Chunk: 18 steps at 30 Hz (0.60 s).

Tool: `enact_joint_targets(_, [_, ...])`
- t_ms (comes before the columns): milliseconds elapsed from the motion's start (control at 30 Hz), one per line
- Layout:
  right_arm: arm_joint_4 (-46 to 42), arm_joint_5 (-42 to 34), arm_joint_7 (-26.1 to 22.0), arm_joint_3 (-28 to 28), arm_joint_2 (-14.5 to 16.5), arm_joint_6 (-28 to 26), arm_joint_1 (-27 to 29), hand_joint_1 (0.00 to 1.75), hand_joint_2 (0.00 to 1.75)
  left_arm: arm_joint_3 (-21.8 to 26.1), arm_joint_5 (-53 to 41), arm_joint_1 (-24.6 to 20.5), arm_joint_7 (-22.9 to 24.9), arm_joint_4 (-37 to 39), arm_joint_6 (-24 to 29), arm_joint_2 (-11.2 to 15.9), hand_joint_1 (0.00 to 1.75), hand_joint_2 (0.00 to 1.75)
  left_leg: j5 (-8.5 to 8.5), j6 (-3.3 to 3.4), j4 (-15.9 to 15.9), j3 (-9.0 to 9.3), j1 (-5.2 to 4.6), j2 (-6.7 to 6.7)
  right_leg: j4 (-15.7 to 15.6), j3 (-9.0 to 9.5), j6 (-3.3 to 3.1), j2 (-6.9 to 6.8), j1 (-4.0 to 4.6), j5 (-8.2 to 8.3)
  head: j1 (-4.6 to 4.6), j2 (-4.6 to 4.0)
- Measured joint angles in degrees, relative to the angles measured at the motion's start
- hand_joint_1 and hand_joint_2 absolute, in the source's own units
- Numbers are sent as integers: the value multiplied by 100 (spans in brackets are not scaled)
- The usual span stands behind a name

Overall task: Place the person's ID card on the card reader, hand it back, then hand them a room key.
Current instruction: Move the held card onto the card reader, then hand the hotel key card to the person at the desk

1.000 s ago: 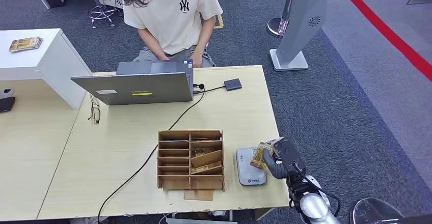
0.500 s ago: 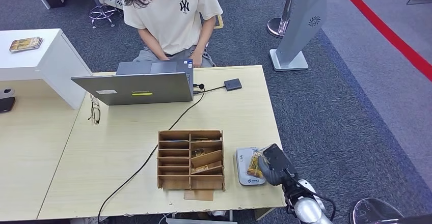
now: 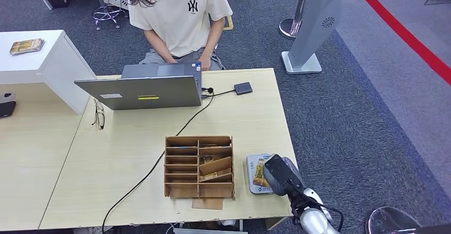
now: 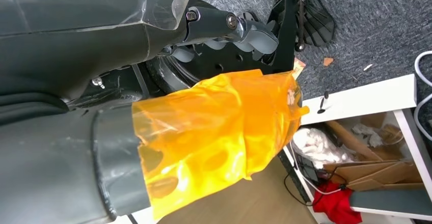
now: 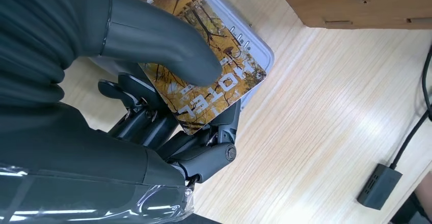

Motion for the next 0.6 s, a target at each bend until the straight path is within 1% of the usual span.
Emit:
enact_joint_targets(100, [-1,227,-14,37,25,-53,-24,175,175,0,1,-5,-2,0,5,0,0,0,0,0,0,0,0,0,0,0,0,0,0,0,0,0])
enact_joint_targets(333, [3,1030,-59,150,48,-289,-53,175,175,-13,19,9,-14,0,141,-2,0,0,0,0,0,2,0,0,0,0,0,0,0,0,-1,0])
enact_joint_targets(600, [42,1419,-136,155,50,-390,-53,175,175,-34,27,46,-14,0,193,-2,0,0,0,0,0,2,0,0,0,0,0,0,0,0,0,0])
